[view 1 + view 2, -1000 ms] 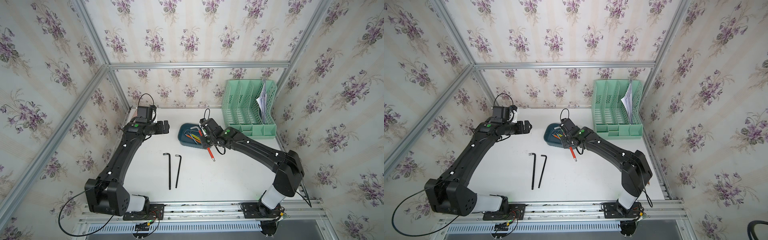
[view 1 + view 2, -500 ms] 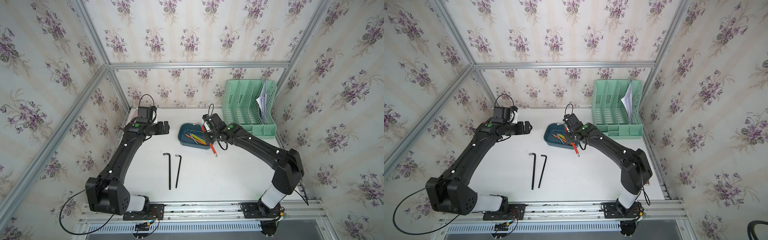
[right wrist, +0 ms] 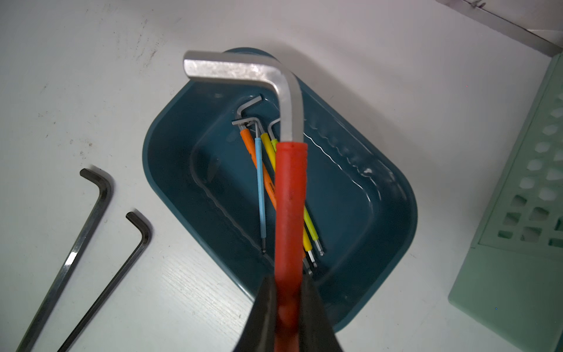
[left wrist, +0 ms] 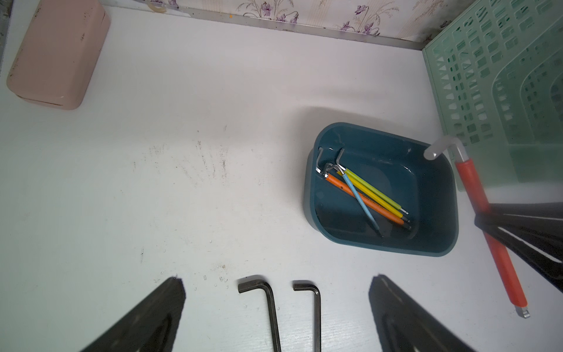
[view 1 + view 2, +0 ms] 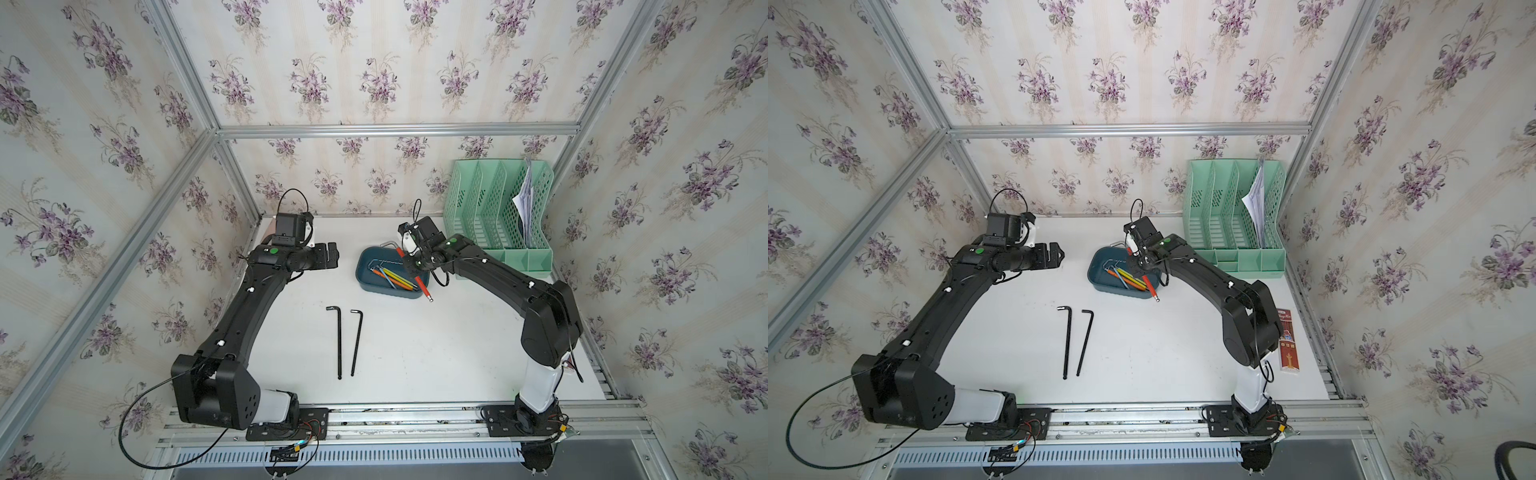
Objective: Put the hex key on the desktop into the storage box
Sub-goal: Place the Allen key in the storage box.
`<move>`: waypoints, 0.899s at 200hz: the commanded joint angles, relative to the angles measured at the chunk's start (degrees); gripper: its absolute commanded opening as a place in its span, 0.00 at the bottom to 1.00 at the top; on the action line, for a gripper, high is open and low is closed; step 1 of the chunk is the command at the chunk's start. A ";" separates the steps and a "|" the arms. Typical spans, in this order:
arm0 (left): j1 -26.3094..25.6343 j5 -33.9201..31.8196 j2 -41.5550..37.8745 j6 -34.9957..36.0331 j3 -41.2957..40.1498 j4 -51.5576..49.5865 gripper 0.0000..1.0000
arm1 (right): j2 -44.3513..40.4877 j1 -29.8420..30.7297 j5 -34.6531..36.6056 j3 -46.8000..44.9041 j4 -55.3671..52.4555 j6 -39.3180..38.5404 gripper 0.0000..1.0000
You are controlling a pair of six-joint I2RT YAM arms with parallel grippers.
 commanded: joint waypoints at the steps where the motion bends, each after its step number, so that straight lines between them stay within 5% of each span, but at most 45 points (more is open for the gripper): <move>1: 0.09 -0.32 0.02 -0.44 0.31 0.36 0.99 | 3.16 -0.12 -2.10 3.79 1.12 -4.30 0.00; 100: 0.18 0.12 -0.01 -0.85 -0.01 0.68 0.99 | 16.54 -0.38 1.27 18.52 -0.62 -11.33 0.00; 180: 0.18 -0.36 0.04 -0.85 -0.13 0.84 0.99 | 20.14 -0.38 0.10 18.64 -0.33 -11.21 0.00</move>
